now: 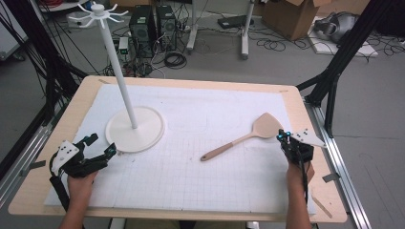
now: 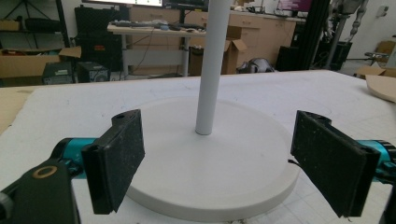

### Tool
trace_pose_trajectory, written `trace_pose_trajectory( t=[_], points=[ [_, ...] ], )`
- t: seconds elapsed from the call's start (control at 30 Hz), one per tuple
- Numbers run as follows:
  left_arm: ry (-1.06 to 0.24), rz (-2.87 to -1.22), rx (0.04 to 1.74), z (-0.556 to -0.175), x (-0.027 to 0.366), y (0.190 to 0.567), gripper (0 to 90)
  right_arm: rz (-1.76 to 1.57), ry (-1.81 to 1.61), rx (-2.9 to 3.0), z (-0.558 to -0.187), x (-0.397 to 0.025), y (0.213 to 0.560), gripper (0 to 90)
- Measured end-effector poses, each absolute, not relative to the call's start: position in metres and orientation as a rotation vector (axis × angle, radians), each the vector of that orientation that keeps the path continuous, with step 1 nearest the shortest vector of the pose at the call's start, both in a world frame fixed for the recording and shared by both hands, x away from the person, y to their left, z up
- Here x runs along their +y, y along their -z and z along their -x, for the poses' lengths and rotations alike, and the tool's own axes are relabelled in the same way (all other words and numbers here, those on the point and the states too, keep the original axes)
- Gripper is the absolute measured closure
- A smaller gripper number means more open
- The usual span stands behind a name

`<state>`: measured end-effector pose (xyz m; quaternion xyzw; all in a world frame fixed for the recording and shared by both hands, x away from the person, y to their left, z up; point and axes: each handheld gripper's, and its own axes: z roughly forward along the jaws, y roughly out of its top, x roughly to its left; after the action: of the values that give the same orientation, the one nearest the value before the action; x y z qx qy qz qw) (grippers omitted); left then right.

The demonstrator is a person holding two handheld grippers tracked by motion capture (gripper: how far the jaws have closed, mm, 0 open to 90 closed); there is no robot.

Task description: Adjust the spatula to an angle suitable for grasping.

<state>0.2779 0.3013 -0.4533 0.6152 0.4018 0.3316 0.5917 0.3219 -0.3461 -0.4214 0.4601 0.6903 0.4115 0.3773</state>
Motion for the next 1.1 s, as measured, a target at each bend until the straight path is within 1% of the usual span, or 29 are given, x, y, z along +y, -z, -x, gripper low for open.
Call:
trace_pose_trajectory(
  t=[0.17, 0.27, 0.3, 0.33, 0.37, 0.4, 0.53, 0.9, 1.1],
  points=[
    [-0.772, -1.431, 0.935, -0.278, 0.301, 0.453, 17.7, -1.165, -1.008, 1.771, -0.336, -0.360, 0.413, 90.0],
    [-0.770, -1.431, 0.934, -0.278, 0.301, 0.453, 17.9, -1.123, -0.922, 1.837, -0.354, -0.372, 0.408, 90.0],
    [-0.771, -1.430, 0.935, -0.278, 0.301, 0.453, 17.9, -1.123, -0.922, 1.837, -0.354, -0.372, 0.408, 90.0],
    [-0.774, -1.431, 0.936, -0.278, 0.301, 0.453, 18.1, -1.137, -0.899, 1.866, -0.365, -0.381, 0.409, 90.0],
    [-0.773, -1.431, 0.938, -0.278, 0.301, 0.453, 18.1, -1.137, -0.899, 1.866, -0.365, -0.381, 0.409, 90.0],
    [-0.775, -1.434, 0.937, -0.278, 0.300, 0.453, 18.3, -1.170, -0.901, 1.881, -0.373, -0.388, 0.411, 90.0],
    [-0.782, -1.439, 0.942, -0.278, 0.300, 0.453, 18.7, -1.204, -0.882, 1.899, -0.383, -0.394, 0.420, 90.0],
    [-0.786, -1.439, 0.937, -0.278, 0.300, 0.453, 18.9, -1.237, -0.896, 2.007, -0.392, -0.396, 0.437, 90.0],
    [-0.785, -1.440, 0.937, -0.278, 0.300, 0.453, 18.9, -1.235, -0.934, 2.023, -0.393, -0.396, 0.438, 90.0]
  ],
)
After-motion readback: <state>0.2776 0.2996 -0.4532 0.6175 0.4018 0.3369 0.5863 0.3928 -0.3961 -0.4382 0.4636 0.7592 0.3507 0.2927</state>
